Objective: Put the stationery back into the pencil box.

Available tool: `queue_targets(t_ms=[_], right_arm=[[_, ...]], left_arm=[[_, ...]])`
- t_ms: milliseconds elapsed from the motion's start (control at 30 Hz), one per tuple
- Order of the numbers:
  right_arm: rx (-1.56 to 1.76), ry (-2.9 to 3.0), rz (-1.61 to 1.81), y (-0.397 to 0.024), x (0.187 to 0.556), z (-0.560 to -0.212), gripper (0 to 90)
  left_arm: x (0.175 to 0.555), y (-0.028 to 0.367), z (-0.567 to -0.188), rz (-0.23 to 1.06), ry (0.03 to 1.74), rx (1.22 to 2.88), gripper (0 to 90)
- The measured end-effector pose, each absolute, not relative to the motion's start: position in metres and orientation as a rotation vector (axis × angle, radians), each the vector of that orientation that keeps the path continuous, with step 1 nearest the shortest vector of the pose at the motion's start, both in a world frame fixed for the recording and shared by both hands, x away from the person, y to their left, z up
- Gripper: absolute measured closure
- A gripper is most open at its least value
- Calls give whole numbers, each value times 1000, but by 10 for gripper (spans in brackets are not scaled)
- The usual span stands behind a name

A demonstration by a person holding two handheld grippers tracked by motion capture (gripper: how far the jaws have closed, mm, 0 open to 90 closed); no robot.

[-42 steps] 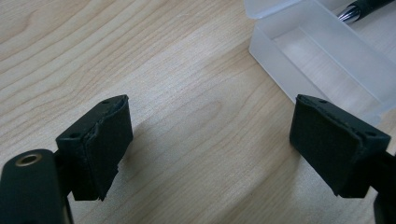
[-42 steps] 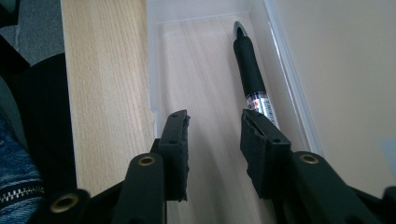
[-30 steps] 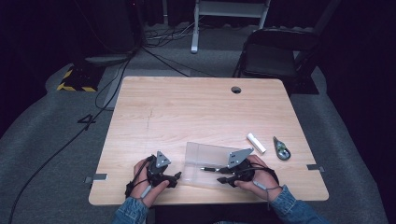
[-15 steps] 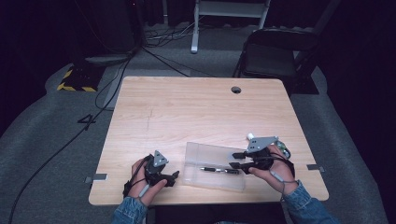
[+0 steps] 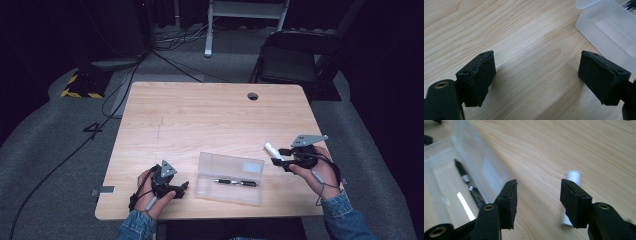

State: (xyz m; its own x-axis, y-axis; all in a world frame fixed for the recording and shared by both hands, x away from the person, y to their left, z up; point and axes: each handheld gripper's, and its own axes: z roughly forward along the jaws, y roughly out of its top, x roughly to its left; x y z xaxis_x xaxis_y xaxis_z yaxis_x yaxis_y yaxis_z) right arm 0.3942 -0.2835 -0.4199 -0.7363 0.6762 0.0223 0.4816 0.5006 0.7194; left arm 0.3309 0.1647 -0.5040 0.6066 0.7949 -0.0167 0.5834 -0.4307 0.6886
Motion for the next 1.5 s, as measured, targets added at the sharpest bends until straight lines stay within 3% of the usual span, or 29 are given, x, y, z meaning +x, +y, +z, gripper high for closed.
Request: queue_targets(t_ms=[567, 967, 1367, 1500], right_arm=[[1272, 2339, 873, -330, 420, -447, 372], [1396, 2263, 747, -349, 433, -469, 357], [1500, 2275, 733, -354, 436, -482, 366], [1484, 2281, 718, -354, 435, -481, 431]], left_arm=[[332, 166, -505, 413, 1095, 2153, 149], [332, 166, -505, 412, 1098, 2156, 148], [332, 166, -505, 412, 1098, 2153, 148], [332, 166, -505, 412, 1098, 2153, 148]])
